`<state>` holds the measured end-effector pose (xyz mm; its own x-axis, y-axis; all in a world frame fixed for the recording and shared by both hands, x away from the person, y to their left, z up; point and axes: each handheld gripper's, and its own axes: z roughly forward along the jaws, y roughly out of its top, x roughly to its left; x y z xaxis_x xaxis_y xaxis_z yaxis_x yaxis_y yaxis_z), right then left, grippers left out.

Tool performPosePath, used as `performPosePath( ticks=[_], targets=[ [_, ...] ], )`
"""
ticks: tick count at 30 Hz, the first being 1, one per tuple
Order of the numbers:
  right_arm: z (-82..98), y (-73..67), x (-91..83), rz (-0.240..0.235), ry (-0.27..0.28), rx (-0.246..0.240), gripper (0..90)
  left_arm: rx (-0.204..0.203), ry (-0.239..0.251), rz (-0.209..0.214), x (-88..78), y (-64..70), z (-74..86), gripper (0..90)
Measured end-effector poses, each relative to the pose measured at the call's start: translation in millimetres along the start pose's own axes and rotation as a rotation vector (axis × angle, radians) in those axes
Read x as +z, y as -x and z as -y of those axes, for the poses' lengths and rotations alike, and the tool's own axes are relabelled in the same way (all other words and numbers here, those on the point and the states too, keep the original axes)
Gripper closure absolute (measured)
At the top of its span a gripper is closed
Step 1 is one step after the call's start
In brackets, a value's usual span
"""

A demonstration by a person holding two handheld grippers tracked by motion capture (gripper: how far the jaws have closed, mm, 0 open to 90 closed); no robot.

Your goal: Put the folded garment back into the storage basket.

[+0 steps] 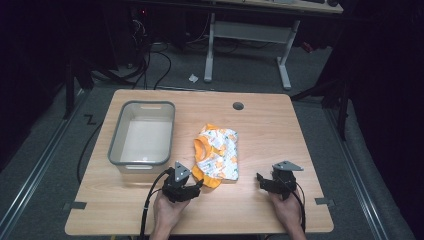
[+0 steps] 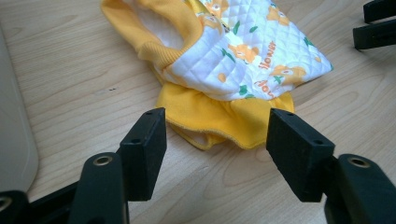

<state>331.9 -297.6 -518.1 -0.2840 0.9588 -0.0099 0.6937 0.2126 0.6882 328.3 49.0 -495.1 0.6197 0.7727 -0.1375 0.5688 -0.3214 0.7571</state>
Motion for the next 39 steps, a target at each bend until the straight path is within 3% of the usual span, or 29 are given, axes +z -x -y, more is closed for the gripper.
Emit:
performPosePath(
  ticks=[4,10,18,30,39],
  targets=[
    [0.0,0.0,0.0,0.000,0.000,0.000,27.1,-0.015,-0.013,0.007,2.0,-0.7,-5.6,30.5],
    [0.0,0.0,0.0,0.000,0.000,0.000,27.1,-0.009,0.004,0.003,4.8,0.2,-20.1,28.1],
    [0.1,0.0,-0.1,-0.001,0.000,0.000,27.1,-0.015,-0.015,-0.001,13.2,-2.2,-34.4,23.5],
    [0.3,-0.2,-0.3,-0.001,0.000,0.000,27.0,-0.062,-0.023,-0.021,37.3,-13.7,-58.1,22.0],
    [0.4,-0.2,-0.4,-0.001,0.000,0.000,27.1,-0.093,-0.060,-0.032,60.5,-22.6,-72.7,22.0]
  ],
)
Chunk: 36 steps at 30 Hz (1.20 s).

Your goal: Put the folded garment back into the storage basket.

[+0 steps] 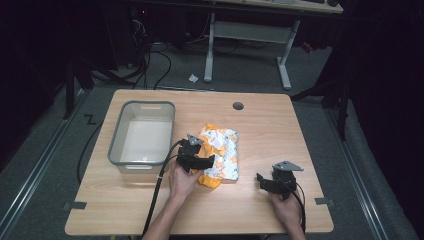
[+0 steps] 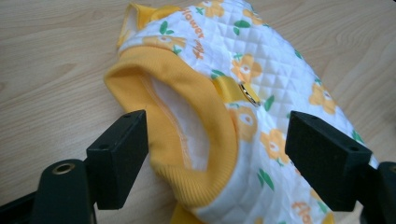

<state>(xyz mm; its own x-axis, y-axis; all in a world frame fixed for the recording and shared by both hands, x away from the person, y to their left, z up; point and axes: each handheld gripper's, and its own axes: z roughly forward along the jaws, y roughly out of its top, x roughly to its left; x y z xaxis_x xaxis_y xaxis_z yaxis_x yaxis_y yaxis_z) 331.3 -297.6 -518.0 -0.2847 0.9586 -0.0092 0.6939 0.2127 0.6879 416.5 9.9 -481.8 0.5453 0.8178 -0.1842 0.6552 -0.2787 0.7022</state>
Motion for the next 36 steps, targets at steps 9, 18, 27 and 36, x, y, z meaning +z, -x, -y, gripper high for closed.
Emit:
performPosePath(
  ticks=[9,18,27,36],
  targets=[
    [0.1,-0.1,-0.1,0.000,-0.001,0.000,27.0,-0.038,-0.032,-0.044,23.6,-4.7,-5.2,21.7],
    [0.1,0.1,-0.1,-0.001,0.000,-0.002,27.0,-0.030,-0.119,-0.084,44.0,-6.6,0.5,23.1],
    [0.1,0.0,-0.2,0.000,-0.001,0.000,27.0,0.034,-0.099,-0.088,43.4,-1.9,3.8,38.8],
    [0.2,-0.1,-0.2,-0.002,-0.001,-0.001,27.0,0.044,-0.085,-0.044,41.4,3.3,6.0,59.2]
  ],
)
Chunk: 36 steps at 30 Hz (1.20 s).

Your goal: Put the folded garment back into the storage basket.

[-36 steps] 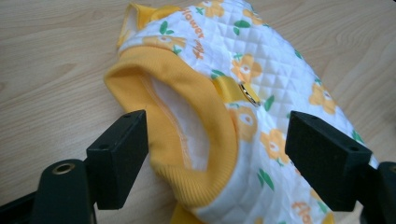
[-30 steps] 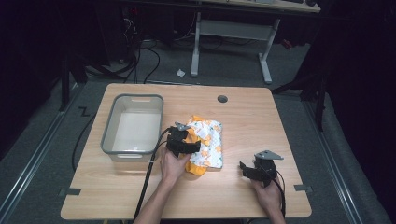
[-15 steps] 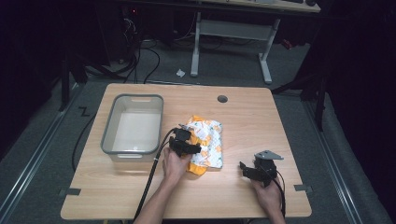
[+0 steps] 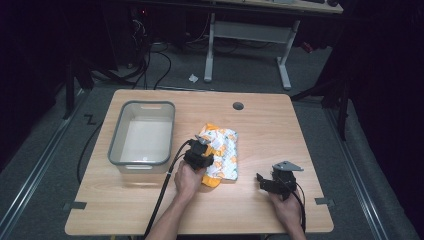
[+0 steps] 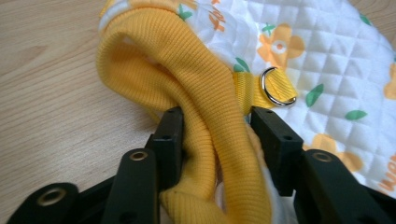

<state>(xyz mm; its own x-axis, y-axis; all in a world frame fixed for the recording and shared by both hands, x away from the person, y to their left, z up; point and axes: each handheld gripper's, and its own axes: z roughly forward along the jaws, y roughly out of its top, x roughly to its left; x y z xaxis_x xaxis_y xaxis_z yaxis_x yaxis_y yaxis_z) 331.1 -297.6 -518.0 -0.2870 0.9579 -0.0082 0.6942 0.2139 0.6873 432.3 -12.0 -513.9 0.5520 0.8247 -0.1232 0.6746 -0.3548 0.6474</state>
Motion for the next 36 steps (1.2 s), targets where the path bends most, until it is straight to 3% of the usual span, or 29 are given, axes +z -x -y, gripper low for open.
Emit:
performPosePath(
  ticks=[9,16,25,34,36],
  targets=[
    [0.0,0.0,0.0,0.000,0.000,-0.001,27.0,-0.001,-0.010,0.038,-2.5,0.5,-1.2,71.3],
    [0.1,0.0,-0.1,-0.002,0.000,-0.002,26.9,-0.016,-0.001,0.078,-8.3,-2.0,-2.5,74.4],
    [0.3,0.0,-0.4,-0.005,0.000,-0.004,26.9,-0.018,0.068,0.131,-32.5,-2.5,-7.3,75.3],
    [0.5,0.0,-0.4,-0.006,0.001,-0.006,26.9,0.036,0.117,0.155,-52.7,5.9,-15.7,75.5],
    [0.5,0.0,-0.5,-0.006,0.002,-0.007,26.9,0.033,0.130,0.173,-57.5,5.8,-16.8,75.5]
  ],
)
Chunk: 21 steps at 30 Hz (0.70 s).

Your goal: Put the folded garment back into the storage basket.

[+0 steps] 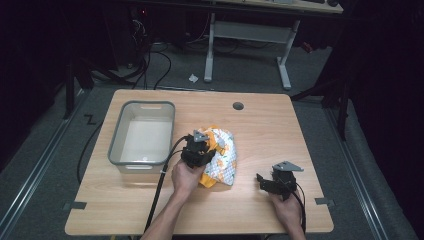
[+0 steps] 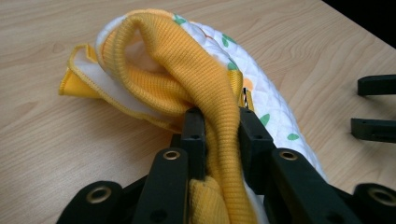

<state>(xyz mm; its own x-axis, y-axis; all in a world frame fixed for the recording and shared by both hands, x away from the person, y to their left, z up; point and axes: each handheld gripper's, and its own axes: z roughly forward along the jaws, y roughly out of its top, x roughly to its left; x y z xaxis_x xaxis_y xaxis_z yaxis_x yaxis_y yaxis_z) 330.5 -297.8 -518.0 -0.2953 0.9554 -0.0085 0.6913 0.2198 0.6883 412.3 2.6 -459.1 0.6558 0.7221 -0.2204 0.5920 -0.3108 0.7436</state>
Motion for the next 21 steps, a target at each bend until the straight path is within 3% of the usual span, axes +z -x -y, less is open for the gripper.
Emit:
performPosePath(
  ticks=[12,21],
  targets=[
    [0.1,0.0,-0.1,-0.001,0.000,-0.001,26.9,-0.004,0.030,0.048,-20.3,-1.2,-3.7,75.6],
    [0.1,0.0,-0.1,-0.001,0.000,-0.001,26.9,0.062,0.047,0.063,-35.6,4.0,-15.6,76.3]
  ],
)
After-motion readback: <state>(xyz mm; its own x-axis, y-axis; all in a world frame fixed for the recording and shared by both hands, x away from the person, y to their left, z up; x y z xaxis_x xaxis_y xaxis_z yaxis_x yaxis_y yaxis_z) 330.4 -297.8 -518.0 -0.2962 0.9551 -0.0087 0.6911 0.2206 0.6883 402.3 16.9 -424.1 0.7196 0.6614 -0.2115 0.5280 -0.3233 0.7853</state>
